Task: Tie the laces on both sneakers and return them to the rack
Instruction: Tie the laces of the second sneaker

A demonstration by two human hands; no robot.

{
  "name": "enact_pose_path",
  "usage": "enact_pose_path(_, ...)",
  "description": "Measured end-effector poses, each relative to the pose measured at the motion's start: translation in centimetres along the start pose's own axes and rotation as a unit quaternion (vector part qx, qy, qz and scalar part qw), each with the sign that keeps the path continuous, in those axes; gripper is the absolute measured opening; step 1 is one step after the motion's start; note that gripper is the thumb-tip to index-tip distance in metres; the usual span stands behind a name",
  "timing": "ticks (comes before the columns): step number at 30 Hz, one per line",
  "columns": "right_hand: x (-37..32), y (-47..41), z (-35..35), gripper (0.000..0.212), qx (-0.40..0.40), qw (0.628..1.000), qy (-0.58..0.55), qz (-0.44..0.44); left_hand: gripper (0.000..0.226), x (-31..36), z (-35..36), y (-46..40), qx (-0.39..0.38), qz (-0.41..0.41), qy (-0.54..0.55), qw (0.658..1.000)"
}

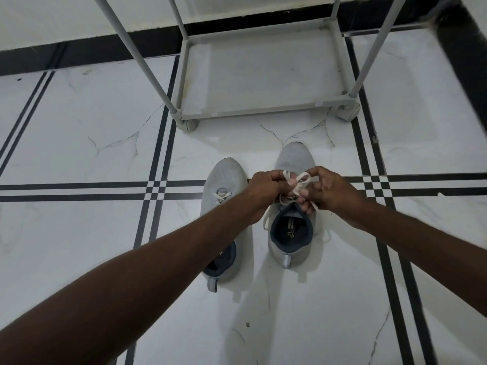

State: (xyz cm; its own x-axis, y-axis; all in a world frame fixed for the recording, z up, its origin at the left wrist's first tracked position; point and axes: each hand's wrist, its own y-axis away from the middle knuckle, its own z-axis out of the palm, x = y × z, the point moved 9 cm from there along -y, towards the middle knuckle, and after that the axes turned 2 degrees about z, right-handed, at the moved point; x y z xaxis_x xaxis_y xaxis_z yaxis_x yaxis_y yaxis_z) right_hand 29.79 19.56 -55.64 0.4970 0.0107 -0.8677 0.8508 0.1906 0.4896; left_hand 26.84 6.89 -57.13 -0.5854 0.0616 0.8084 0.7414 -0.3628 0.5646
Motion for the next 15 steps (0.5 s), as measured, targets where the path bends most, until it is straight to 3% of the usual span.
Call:
enact_pose_path(5, 0.4, -0.9, -0.6, 0.016, -0.018, 0.999, -0.001, 0.035, 0.024, 1.0, 0.4, 0.2, -0.051, 0.025, -0.049, 0.997)
enact_pose_path(11, 0.2, -1.3, -1.0, 0.010, -0.014, 0.999, 0.014, 0.040, 0.020, 2.9, -0.2, 0.5, -0.063, 0.101, -0.235, 0.965)
enact_pose_path(13, 0.2, -1.3, -0.7, 0.008, -0.026, 0.998, 0.019, 0.045, 0.019, 3.4, -0.1, 0.4, -0.063, 0.132, -0.340, 0.929)
enact_pose_path(15, 0.1, -1.2, -0.5, 0.008, -0.041, 0.997, 0.034, 0.047, 0.016, 4.2, 1.1, 0.7, -0.068, 0.179, -0.476, 0.858)
